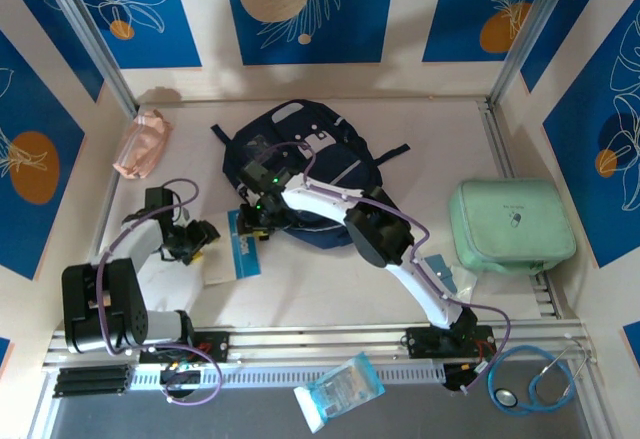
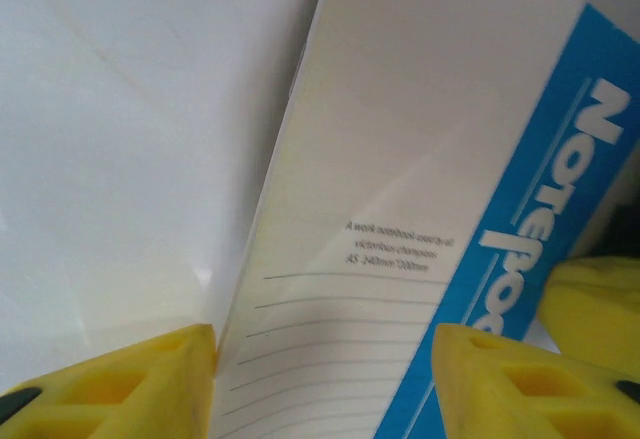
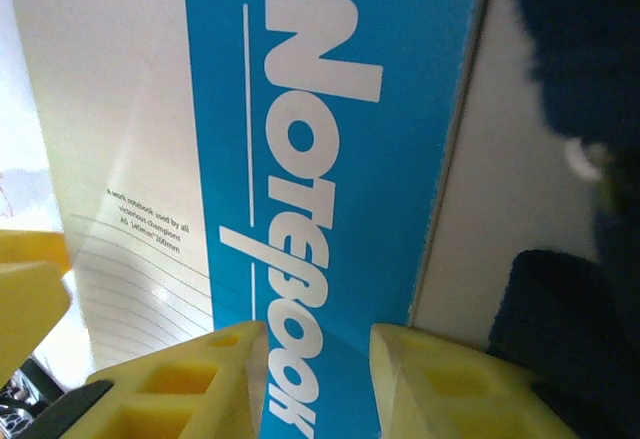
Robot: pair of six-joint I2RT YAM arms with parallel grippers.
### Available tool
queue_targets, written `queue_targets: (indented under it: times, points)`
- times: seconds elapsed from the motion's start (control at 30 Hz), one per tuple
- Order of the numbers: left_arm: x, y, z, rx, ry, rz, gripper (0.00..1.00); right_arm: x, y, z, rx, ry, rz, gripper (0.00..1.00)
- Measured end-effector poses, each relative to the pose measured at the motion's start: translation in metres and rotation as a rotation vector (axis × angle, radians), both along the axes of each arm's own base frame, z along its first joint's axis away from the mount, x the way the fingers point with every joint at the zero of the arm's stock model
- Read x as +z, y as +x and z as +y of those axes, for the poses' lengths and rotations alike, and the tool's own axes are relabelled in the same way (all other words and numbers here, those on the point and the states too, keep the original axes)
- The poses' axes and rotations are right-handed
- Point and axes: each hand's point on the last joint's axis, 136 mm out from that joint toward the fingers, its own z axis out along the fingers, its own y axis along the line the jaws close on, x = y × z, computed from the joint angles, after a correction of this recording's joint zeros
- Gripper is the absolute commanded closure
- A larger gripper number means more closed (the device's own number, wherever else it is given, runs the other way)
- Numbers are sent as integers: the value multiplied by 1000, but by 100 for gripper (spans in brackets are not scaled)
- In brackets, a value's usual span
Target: Pack books, pencil case, and school supplies into a backpack
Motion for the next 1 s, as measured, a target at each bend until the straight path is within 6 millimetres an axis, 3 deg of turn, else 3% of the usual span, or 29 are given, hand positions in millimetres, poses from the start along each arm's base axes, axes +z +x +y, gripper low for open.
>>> queue_targets:
  times: [0.2, 0.33, 0.5, 1.0]
  points:
    - [32, 4, -17, -33, -82, -111, 55, 0, 2, -1, -13, -1, 5, 65]
    - [42, 5, -27, -56, -135, -144, 59, 0, 2, -1, -14, -1, 6, 65]
    - [34, 4, -32, -64, -168, -106, 67, 0, 3, -2, -18, -2, 8, 66]
    - [11, -1, -5, -18, 11, -30, 66, -1, 2, -1, -20, -1, 8, 66]
